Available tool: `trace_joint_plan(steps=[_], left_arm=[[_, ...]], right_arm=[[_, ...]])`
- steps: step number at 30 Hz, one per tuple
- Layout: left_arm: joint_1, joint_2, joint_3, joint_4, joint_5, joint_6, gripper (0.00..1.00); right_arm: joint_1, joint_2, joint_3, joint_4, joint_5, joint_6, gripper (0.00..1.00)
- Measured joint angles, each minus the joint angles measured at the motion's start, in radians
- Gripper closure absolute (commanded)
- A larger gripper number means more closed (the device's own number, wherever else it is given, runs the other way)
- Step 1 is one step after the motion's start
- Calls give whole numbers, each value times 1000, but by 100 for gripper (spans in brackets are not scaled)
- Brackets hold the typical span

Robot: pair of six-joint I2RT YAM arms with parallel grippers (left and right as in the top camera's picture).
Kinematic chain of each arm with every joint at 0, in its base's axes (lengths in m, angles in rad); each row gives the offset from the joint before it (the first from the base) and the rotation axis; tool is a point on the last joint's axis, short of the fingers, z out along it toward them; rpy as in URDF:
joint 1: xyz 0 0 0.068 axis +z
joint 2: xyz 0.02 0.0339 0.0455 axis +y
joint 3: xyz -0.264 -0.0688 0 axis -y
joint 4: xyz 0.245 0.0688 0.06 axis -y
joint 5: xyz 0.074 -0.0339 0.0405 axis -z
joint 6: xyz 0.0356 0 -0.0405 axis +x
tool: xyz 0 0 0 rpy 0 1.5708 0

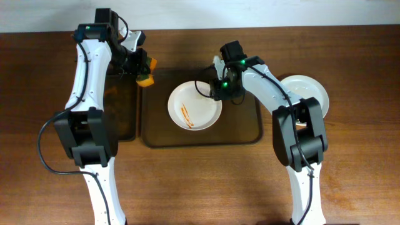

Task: Clean dirty plates on tray and stack at the side
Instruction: 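Scrub the last plate with the sponge in the left gripper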

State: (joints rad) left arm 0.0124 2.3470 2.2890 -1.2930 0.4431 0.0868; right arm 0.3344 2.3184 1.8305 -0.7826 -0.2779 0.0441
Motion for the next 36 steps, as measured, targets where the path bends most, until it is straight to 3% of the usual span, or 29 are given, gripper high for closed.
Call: trace_joint_plan(steps=[1, 3, 8, 9, 10, 11, 12, 14, 16, 17, 24, 29, 33, 36], left_arm=[[0, 0, 0, 0, 0, 0, 100], [0, 0, 0, 0, 0, 0, 100], [-6, 0, 0, 3, 0, 0, 100], [-6, 0, 0, 4, 0, 0, 100], [-6, 0, 0, 4, 0, 0, 100], [-6, 0, 0, 4, 0, 0, 100], [-6, 0, 0, 5, 0, 0, 100], [-6, 0, 0, 16, 0, 0, 100], [-6, 0, 0, 24, 0, 0, 100], [-9, 0, 0, 34, 0, 0, 100], [-129, 4, -63, 108, -6, 0, 100], [-245, 140, -77, 138, -7, 0, 100], [-249, 168, -82, 109, -196, -106, 100], [-264, 168, -81, 76, -232, -100, 100]], right_arm=[[0, 0, -2, -14, 0, -10, 96], [0, 0, -6, -68, 11, -1, 96], [1, -5, -2, -152, 89, 354, 96], [1, -6, -2, -152, 97, 427, 92], [1, -6, -2, -151, 100, 467, 69], [2, -6, -2, -151, 109, 499, 62], [2, -6, -3, -148, 132, 510, 61], [2, -6, -2, -147, 137, 493, 69], [2, -6, -2, -149, 143, 460, 91], [2, -6, -2, -148, 148, 450, 96], [0, -8, -3, -100, 69, 392, 96], [-10, 1, -6, -65, -30, 389, 96], [-59, 6, -6, -65, -76, 386, 96], [-60, 7, -6, -66, -83, 378, 95]])
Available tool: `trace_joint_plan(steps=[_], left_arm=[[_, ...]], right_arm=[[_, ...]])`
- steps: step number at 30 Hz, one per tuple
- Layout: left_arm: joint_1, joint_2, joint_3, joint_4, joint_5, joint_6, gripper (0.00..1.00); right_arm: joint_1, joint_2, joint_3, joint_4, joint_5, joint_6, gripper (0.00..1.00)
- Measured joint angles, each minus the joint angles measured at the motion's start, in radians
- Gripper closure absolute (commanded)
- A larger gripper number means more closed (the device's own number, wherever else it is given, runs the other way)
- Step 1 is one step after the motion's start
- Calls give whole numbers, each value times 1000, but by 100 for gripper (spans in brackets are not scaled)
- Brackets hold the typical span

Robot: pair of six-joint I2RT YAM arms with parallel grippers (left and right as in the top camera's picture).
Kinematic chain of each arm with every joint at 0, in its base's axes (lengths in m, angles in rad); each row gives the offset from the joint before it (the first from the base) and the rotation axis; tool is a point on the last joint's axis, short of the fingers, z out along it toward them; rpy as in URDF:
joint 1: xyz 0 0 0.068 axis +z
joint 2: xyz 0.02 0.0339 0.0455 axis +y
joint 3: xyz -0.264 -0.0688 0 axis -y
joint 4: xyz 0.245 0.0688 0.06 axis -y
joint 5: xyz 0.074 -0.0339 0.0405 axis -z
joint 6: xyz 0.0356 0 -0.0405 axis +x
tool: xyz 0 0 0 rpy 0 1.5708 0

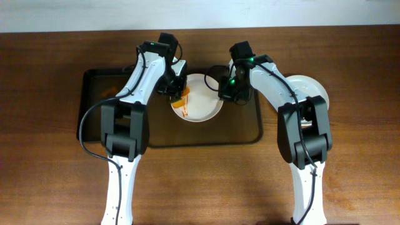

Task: Clean dirty plates on tray and stack at the side
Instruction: 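Scrub the last plate with the sponge in the left gripper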

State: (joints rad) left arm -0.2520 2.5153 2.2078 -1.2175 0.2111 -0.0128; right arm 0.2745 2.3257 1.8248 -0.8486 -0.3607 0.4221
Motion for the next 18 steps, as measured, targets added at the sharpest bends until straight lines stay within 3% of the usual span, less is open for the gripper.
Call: trace_joint_plan(steps=[4, 9, 13, 18], left_arm=[[-62, 0, 0, -29, 9, 243, 100], [-88, 0, 2, -184, 26, 579, 100], [-87, 0, 2, -300, 66, 924, 100], [-87, 0, 2, -272, 69, 1080, 100]], right_arm=[[-6, 0, 0, -4, 4, -5, 96], [-6, 0, 0, -4, -1, -7, 96], [-5, 0, -3, -6, -8, -8, 96], [-6, 0, -3, -7, -7, -7, 96]])
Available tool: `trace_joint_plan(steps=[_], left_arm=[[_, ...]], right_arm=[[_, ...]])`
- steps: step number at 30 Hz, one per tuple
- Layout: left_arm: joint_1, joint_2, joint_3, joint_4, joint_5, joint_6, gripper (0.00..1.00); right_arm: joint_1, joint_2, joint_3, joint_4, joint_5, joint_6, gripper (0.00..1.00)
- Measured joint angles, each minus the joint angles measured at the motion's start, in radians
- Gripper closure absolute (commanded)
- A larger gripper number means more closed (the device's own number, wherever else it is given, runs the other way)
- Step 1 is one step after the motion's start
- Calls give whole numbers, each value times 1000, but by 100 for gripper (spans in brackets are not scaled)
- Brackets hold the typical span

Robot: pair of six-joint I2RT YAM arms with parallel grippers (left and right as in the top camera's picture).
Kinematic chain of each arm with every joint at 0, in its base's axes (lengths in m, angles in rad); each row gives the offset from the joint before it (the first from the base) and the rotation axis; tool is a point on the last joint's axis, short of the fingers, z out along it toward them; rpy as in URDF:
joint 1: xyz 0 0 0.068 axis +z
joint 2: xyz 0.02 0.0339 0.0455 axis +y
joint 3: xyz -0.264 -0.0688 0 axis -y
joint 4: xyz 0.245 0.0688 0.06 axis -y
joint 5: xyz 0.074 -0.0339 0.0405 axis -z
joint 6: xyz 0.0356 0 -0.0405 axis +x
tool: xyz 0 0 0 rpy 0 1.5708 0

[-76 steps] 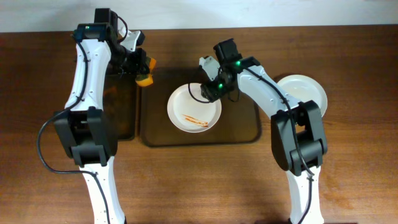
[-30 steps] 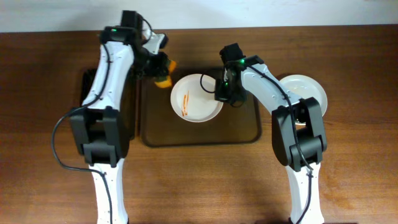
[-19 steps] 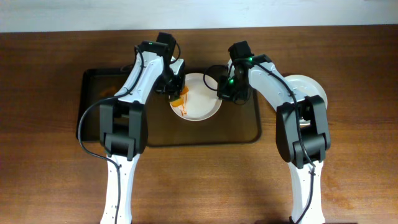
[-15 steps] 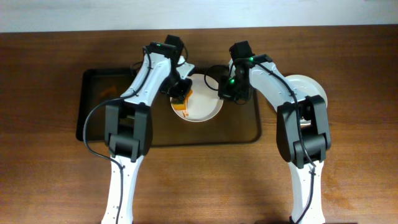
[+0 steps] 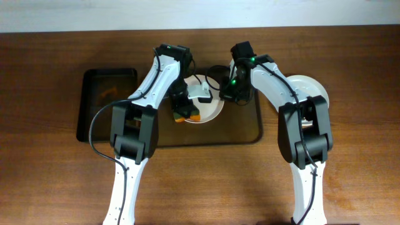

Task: Clean dirty plates on tray and stack at the side
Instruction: 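Scrub the last plate with the sponge in the left gripper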

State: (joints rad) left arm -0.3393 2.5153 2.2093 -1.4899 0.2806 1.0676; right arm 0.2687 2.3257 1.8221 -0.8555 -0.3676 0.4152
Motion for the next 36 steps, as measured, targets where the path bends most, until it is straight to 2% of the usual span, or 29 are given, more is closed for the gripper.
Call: trace_joint_plan(steps=[2, 3, 5, 7, 10, 11, 12, 14, 16, 17, 19, 22, 24, 28, 30, 32, 36], left_arm=[[0, 0, 0, 42, 0, -5, 100], [0, 0, -1, 74, 0, -48, 100], [4, 0, -2, 192, -24, -219, 100], [5, 0, -2, 247, -63, -353, 100], [-2, 0, 1, 294, -169, -634, 100], [-7, 3, 8, 299, -220, -795, 100], [-9, 4, 9, 301, -242, -901, 100], [-12, 4, 12, 294, -275, -1230, 100], [-12, 6, 18, 261, -288, -1490, 100], [-11, 10, 22, 208, -288, -1705, 100], [-10, 10, 22, 201, -272, -1901, 100], [-5, 14, 26, 99, -188, -2052, 100], [1, 24, 26, 41, -71, -2127, 100], [6, 45, 20, -80, 238, -2150, 100], [6, 59, 13, -77, 366, -2147, 100], [6, 62, 6, -30, 391, -2146, 100], [-2, 61, 8, 48, 245, -2221, 100]], right_arm=[[0, 0, 0, 1, 3, 0, 96], [0, 0, 0, 1, 3, 0, 96], [-2, 0, 0, 4, 10, 4, 96], [-5, 0, 0, 5, 10, 8, 96], [-5, 0, 0, 5, 10, 9, 96], [-5, 0, 0, 8, 10, 12, 96], [-4, 0, 0, 8, 10, 11, 96], [-4, 0, 0, 8, 10, 12, 96], [-5, 0, 0, 8, 10, 12, 96], [-3, 0, 0, 7, 5, 11, 96], [-3, 0, 0, 7, 5, 11, 96], [-3, 0, 0, 0, 3, 2, 96], [-3, 0, 0, -1, 3, -1, 96], [-3, 0, 0, -3, 4, -4, 96], [-3, 0, 0, -3, 3, -4, 96], [-3, 0, 0, -3, 4, -3, 96], [0, 0, 0, -1, -1, 0, 96]])
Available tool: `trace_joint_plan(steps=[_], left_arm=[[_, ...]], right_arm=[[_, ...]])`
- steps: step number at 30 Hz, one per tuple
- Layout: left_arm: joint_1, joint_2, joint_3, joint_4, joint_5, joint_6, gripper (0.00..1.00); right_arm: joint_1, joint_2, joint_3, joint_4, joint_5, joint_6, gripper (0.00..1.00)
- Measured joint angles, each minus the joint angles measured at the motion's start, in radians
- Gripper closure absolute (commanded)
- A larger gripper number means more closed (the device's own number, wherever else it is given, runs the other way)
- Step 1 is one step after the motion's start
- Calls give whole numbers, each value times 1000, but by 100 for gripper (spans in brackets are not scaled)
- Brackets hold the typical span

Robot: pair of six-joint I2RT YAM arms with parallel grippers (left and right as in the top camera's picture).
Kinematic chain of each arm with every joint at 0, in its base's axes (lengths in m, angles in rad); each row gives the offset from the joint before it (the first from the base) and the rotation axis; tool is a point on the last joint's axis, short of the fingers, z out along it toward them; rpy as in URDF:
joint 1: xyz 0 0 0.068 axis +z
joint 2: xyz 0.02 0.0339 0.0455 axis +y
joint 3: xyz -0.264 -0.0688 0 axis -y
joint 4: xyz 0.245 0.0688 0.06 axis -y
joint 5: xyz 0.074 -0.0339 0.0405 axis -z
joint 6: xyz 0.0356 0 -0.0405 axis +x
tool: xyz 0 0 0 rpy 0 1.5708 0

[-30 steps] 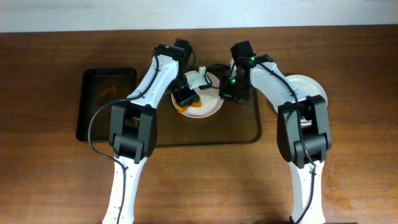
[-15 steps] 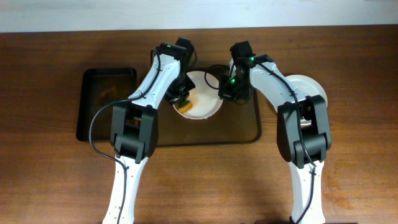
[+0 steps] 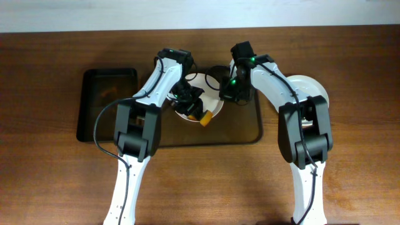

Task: Clean dirty plates on tray and stack at the side
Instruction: 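Scrub the last plate with the sponge in the left gripper, then carry the last plate right and stack it on the pile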

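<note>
A white plate (image 3: 212,107) lies on the brown tray (image 3: 240,128) in the middle of the table. My left gripper (image 3: 199,111) reaches over the plate from the left, shut on an orange-yellow sponge (image 3: 205,117) that rests at the plate's near right rim. My right gripper (image 3: 225,94) sits at the plate's far right rim and seems shut on it. The arm and sponge hide most of the plate's surface, so any scraps on it cannot be seen. Clean white plates (image 3: 307,89) are stacked right of the tray.
A black bin (image 3: 106,103) with orange scraps inside stands left of the tray. Both arms cross above the tray's far half. The wooden table (image 3: 50,175) stretches out in front of the tray.
The sponge in my left gripper has moved from the plate's near left part to its near right rim. My right gripper and the plate stay where they were.
First my left gripper held the sponge at the far left, near the bin, while orange strips lay on the plate held by my right gripper. Then the sponge was on the plate's left part, then near left, and now near right.
</note>
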State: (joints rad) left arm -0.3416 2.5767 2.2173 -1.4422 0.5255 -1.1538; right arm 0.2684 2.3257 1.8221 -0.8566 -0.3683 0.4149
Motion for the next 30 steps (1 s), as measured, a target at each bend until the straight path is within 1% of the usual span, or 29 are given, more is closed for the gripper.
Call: trace_joint_plan(steps=[2, 5, 6, 7, 10, 11, 12, 13, 15, 17, 18, 19, 21, 22, 24, 26, 27, 29, 30], left_arm=[[-7, -6, 16, 13, -93, -27, 100], [-17, -20, 45, 47, -302, -45, 100], [-22, -27, 48, 66, -403, -48, 100], [-23, -29, 49, 79, -455, -48, 100], [-26, -31, 51, 196, -669, -38, 100], [-26, -31, 50, 256, -721, 9, 100], [-26, -30, 45, 297, -740, 60, 100], [-27, -29, 43, 356, -756, 153, 100], [-33, -24, 39, 455, -774, 396, 100], [-37, -16, 39, 510, -760, 651, 100], [-36, -15, 39, 531, -718, 770, 100], [-30, -14, 39, 550, -628, 940, 100], [-18, -14, 39, 562, -508, 1112, 100], [-13, -14, 39, 566, -425, 1196, 100], [-15, -14, 39, 559, -278, 1269, 100], [-8, -14, 53, 512, -156, 1263, 100], [13, -14, 85, 479, -111, 1228, 100], [80, -54, 115, 414, -82, 1152, 100], [141, -106, 121, 372, -76, 1109, 100]], right_arm=[[1, 0, 0, -2, -1, 4, 96], [1, 0, 0, 5, -15, 18, 96], [1, 0, 0, 6, -16, 24, 96], [1, 0, 0, 5, -16, 26, 96], [1, 0, 0, 5, -19, 27, 96], [1, 0, 0, 6, -20, 28, 96], [1, 0, 0, 8, -24, 27, 96], [1, 0, 0, 8, -26, 27, 96], [1, 0, 0, 10, -26, 28, 96], [0, 0, 0, 10, -20, 31, 96], [-1, 0, 0, 6, -15, 31, 96], [-4, 0, 0, 5, -14, 31, 96], [-10, 0, 0, 4, -11, 31, 96], [-11, 0, 0, 4, -11, 30, 96], [-11, 0, 0, 5, -11, 25, 96], [-11, 0, 0, -4, -10, 14, 96], [-11, 0, 0, -7, -7, 0, 95], [-11, 0, 0, -15, -7, -2, 56], [-11, 0, 0, -19, 3, -3, 46]])
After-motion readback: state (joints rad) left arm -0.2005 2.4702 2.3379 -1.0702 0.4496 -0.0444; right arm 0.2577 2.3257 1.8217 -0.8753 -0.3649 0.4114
